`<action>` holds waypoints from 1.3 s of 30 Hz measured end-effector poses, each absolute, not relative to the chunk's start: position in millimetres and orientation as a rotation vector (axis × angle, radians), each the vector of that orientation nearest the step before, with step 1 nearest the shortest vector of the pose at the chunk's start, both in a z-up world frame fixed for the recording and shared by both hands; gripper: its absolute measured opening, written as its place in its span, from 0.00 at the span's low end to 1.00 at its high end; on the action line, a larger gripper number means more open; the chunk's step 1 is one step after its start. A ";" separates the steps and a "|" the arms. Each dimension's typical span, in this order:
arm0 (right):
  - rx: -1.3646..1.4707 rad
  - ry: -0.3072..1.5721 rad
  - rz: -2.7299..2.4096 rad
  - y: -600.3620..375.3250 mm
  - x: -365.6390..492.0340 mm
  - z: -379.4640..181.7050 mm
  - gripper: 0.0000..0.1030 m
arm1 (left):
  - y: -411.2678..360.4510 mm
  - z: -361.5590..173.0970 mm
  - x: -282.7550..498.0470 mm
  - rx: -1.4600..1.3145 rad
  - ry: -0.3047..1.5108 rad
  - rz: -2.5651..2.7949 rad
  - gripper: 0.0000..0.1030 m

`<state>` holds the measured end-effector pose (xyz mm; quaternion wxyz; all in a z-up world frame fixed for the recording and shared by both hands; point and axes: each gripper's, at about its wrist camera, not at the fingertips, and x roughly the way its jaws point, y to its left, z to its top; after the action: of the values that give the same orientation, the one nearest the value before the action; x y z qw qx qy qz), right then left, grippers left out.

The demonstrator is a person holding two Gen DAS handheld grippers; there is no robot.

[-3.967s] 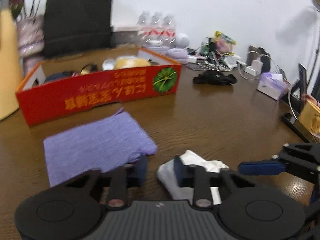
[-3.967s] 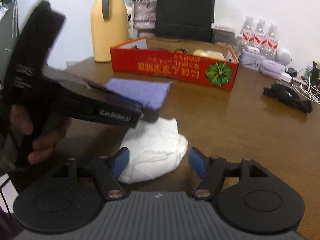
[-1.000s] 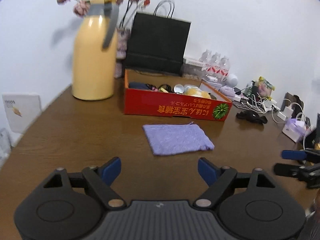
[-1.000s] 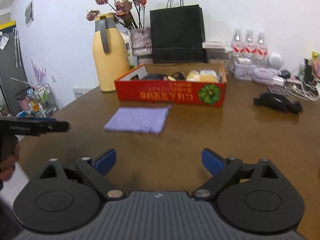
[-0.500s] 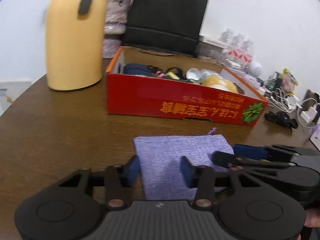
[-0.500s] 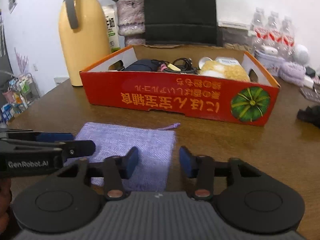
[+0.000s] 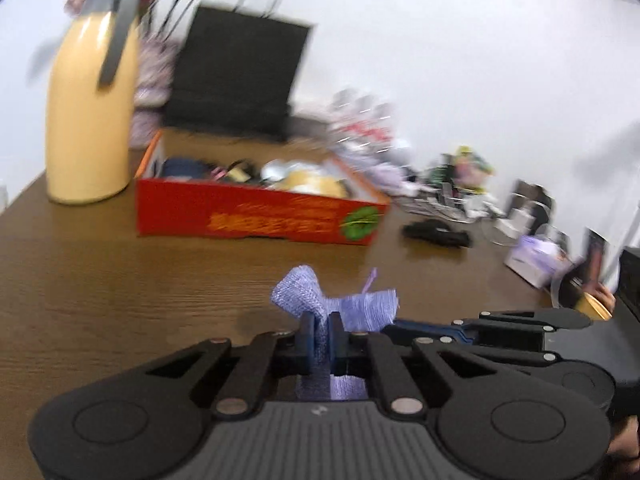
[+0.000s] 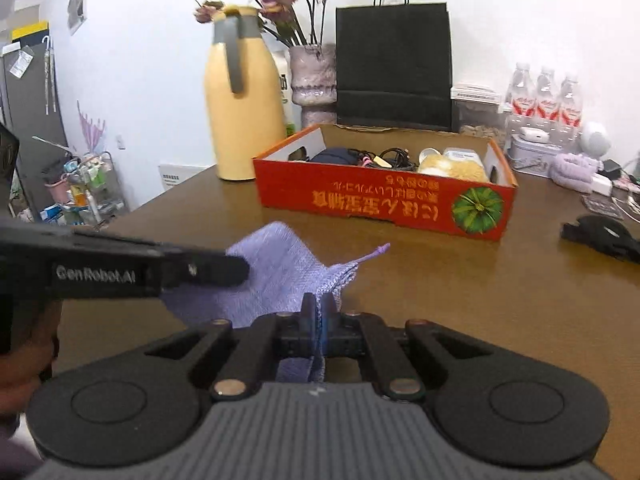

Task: Organize objects
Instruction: 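Grasp the purple cloth with both tools together, then carry the purple cloth into the cardboard box and open both tools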

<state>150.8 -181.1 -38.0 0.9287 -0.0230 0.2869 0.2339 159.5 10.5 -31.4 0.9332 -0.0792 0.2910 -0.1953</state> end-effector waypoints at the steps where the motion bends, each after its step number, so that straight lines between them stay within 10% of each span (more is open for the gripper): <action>1: -0.040 0.586 0.468 -185.6 141.0 -35.1 0.03 | 9.4 -29.1 149.2 -0.150 0.590 -0.408 0.05; 17: 0.010 0.441 0.377 -217.1 133.1 0.9 0.03 | 20.3 1.6 159.0 -0.240 0.559 -0.473 0.05; 25: -0.023 0.351 0.418 -195.0 291.7 52.0 0.03 | 33.0 59.2 307.6 -0.208 0.442 -0.400 0.05; 33: -0.018 0.536 0.367 -145.8 470.5 0.9 0.03 | 37.3 1.9 458.2 -0.191 0.556 -0.253 0.06; 37: -0.008 0.603 0.293 -142.1 505.9 -37.0 0.08 | 34.8 -43.6 499.8 -0.151 0.701 -0.207 0.40; 39: -0.013 0.636 0.282 -140.3 509.4 -42.4 0.12 | 37.1 -47.1 502.2 -0.148 0.712 -0.236 0.40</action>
<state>509.4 -140.3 -42.4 0.9400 -0.0064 0.3118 0.1381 502.2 37.1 -47.1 0.9279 -0.0723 0.3472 -0.1151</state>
